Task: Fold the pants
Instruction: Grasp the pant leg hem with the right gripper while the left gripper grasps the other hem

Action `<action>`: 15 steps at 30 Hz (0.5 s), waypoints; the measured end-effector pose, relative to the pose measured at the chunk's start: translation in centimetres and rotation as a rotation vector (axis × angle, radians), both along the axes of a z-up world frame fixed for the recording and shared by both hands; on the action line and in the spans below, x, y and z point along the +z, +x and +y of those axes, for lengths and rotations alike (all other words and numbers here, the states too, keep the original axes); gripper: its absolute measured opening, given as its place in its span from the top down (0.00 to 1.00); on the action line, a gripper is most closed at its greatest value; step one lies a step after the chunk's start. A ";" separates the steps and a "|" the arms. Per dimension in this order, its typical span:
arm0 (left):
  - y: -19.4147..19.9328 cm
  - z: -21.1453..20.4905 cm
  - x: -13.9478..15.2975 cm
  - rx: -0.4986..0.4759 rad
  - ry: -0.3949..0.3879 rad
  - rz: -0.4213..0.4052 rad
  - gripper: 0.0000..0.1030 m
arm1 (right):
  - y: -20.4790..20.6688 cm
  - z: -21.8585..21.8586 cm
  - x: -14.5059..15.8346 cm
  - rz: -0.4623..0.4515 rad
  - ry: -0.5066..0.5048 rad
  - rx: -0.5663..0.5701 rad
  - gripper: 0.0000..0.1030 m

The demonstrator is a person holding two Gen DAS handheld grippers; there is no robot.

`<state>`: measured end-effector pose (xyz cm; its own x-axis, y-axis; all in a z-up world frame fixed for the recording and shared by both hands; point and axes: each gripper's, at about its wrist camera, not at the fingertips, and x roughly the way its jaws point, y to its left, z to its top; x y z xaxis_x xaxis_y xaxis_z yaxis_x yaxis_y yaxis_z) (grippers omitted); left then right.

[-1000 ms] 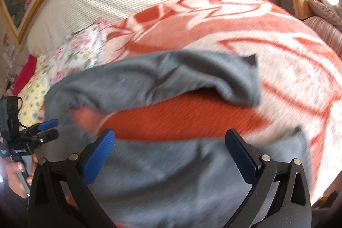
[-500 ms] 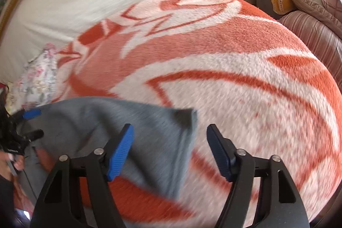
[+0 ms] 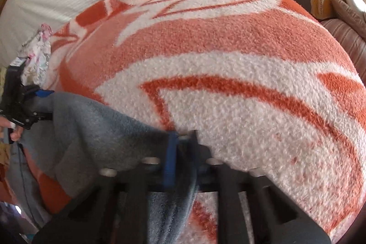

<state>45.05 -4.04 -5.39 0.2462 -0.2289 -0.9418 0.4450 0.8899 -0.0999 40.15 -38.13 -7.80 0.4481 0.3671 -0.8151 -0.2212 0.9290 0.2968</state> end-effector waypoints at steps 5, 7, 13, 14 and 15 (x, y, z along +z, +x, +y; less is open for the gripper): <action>-2.5 0.4 1.7 -0.036 -0.059 0.013 0.90 | -1.1 -0.4 1.8 -0.052 0.032 0.002 0.92; -4.5 0.1 2.5 -0.053 -0.059 -0.009 0.92 | -1.7 -0.3 2.7 -0.076 0.034 0.006 0.92; -11.6 -0.4 5.8 -0.028 -0.136 -0.061 0.92 | -4.3 -0.8 5.3 -0.140 0.030 0.025 0.93; -12.6 -0.2 6.2 -0.019 -0.156 -0.065 0.92 | -4.9 -0.9 5.7 -0.150 0.026 0.031 0.93; -13.3 -0.2 6.5 -0.009 -0.174 -0.070 0.92 | -5.4 -1.0 6.0 -0.160 0.025 0.037 0.93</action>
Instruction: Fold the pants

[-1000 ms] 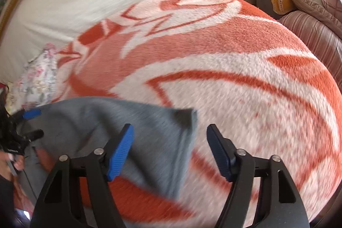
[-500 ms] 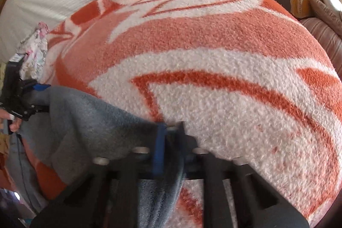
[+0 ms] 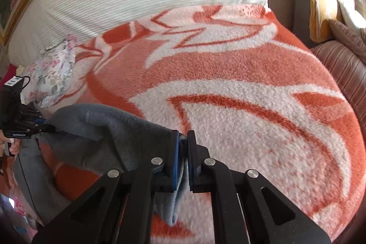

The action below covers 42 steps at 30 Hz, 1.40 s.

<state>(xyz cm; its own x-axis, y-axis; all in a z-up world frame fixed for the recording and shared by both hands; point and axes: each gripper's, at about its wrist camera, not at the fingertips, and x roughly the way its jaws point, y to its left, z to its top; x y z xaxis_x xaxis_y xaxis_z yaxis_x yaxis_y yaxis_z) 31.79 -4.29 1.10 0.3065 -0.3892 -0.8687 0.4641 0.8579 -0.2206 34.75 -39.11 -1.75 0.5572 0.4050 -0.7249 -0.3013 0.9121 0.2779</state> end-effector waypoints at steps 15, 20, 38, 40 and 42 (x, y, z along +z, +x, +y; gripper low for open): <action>-11.8 -5.0 2.3 0.042 -0.153 -0.044 0.92 | -7.0 -4.2 3.7 -0.156 -0.022 0.063 0.93; -15.5 -7.0 1.6 0.021 -0.174 -0.034 0.92 | -11.6 -5.8 2.8 -0.159 -0.027 0.075 0.93; -20.9 -8.8 -5.5 0.050 -0.192 0.062 0.62 | -18.5 -7.6 -5.6 0.096 -0.016 0.022 0.76; -21.4 -8.0 -4.7 0.073 -0.203 0.026 0.47 | -19.2 -7.5 -5.0 0.100 -0.007 0.022 0.60; -21.6 -6.8 -3.8 0.097 -0.222 -0.004 0.44 | -20.0 -7.3 -4.0 0.087 0.016 0.023 0.45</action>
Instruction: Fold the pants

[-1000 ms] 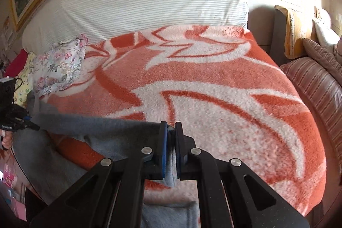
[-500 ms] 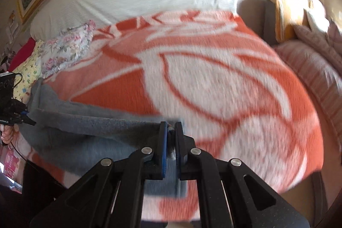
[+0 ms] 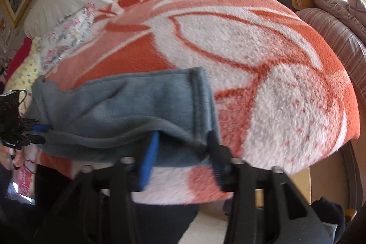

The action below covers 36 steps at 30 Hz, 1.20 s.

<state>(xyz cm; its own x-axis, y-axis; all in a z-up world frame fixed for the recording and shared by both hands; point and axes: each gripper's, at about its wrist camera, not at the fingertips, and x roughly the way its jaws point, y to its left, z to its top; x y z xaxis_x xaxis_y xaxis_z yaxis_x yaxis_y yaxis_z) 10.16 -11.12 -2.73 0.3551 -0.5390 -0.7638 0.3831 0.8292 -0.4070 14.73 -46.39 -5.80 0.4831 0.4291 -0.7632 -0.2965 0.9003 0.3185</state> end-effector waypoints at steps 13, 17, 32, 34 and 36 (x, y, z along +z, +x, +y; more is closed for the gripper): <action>-2.1 16.8 3.6 0.452 -0.054 -0.072 0.28 | -1.0 15.5 6.0 -0.102 0.159 0.285 0.42; -1.8 23.8 4.3 0.640 -0.068 -0.051 0.26 | -1.2 23.4 6.1 -0.095 0.206 0.433 0.42; 6.8 36.6 3.6 1.008 0.039 0.140 0.25 | -1.1 40.6 3.6 -0.028 0.189 0.730 0.42; 7.8 37.0 3.0 1.031 0.090 0.169 0.25 | -0.7 41.5 3.0 -0.010 0.181 0.744 0.42; 8.6 37.4 2.1 1.043 0.139 0.200 0.25 | -0.2 42.4 2.4 0.006 0.162 0.746 0.42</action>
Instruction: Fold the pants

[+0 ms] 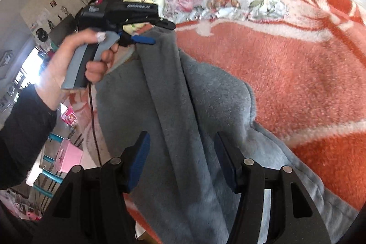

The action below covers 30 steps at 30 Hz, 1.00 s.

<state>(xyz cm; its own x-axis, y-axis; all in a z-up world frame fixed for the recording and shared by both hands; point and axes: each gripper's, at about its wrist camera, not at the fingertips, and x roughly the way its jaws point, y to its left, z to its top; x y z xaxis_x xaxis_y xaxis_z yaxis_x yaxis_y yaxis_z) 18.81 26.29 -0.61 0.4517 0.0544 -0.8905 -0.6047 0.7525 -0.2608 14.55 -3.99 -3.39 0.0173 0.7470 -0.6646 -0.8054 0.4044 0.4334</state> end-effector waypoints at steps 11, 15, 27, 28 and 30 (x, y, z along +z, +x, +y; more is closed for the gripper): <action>-2.3 2.1 -2.5 0.009 0.009 -0.055 0.97 | -1.6 2.5 -2.6 0.019 -0.078 0.092 0.94; -7.2 2.4 -1.2 0.034 -0.033 -0.209 0.97 | -2.8 2.3 -1.1 -0.004 -0.044 0.120 0.95; -10.9 0.6 2.4 0.090 -0.046 -0.304 0.20 | -6.1 2.6 0.1 -0.088 -0.057 0.228 0.95; -8.7 0.1 2.3 0.082 -0.003 -0.234 0.18 | -6.1 2.7 0.1 -0.090 -0.060 0.224 0.95; -5.7 -0.4 1.4 0.084 0.047 -0.123 0.18 | -6.1 2.7 0.2 -0.080 -0.052 0.219 0.95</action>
<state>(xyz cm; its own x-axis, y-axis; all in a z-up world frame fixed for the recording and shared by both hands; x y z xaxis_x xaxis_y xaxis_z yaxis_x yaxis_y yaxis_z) 13.14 25.85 0.81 0.5497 0.1368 -0.8241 -0.6316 0.7136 -0.3029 8.48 -1.28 -3.23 -0.0871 0.7036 -0.7053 -0.9075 0.2360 0.3475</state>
